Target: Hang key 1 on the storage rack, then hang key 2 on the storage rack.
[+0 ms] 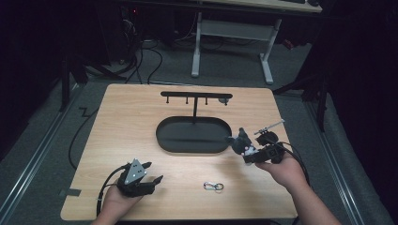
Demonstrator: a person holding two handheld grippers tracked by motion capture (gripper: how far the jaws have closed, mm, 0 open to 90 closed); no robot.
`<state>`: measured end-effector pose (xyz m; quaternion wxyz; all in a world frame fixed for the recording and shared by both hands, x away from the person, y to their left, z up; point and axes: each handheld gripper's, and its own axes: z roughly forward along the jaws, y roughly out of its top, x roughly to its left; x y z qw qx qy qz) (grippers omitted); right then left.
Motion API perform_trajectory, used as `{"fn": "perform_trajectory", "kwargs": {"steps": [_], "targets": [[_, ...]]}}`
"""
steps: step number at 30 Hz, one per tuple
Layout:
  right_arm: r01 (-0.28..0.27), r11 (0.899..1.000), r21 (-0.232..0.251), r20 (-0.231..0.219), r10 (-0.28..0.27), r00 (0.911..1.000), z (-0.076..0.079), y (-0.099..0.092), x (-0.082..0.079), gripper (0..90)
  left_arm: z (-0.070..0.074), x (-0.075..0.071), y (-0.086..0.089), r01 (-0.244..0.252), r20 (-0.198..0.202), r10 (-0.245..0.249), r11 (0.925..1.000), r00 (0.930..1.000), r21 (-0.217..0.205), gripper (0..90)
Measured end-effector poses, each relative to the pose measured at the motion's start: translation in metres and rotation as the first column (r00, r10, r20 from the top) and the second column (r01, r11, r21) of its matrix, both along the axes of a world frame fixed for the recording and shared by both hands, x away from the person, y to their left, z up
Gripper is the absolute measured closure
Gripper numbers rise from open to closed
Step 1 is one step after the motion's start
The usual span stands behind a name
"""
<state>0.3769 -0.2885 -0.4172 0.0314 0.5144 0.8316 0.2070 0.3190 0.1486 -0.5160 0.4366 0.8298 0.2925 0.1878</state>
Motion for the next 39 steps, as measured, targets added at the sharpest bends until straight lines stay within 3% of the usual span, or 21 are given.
{"fn": "perform_trajectory", "kwargs": {"steps": [15, 31, 39], "targets": [[0.011, 1.0, 0.004, 0.007, -0.011, 0.9999, 0.027, 0.011, 0.017, 48.4, 0.001, 0.0, 0.0, 0.011, 0.009, -0.011, 0.9999, 0.9999, 0.009, 34.3], [-0.017, 1.0, -0.004, 0.042, 0.017, 0.999, 0.059, 0.024, 0.028, 48.5, 0.002, -0.003, 0.0, 0.026, 0.021, -0.027, 0.9995, 0.9994, 0.014, 34.3], [0.001, 1.0, 0.002, 0.052, -0.001, 0.9986, 0.07, 0.023, 0.034, 48.4, 0.002, -0.003, -0.001, 0.03, 0.016, -0.03, 0.9994, 0.9994, 0.015, 34.3]]}}
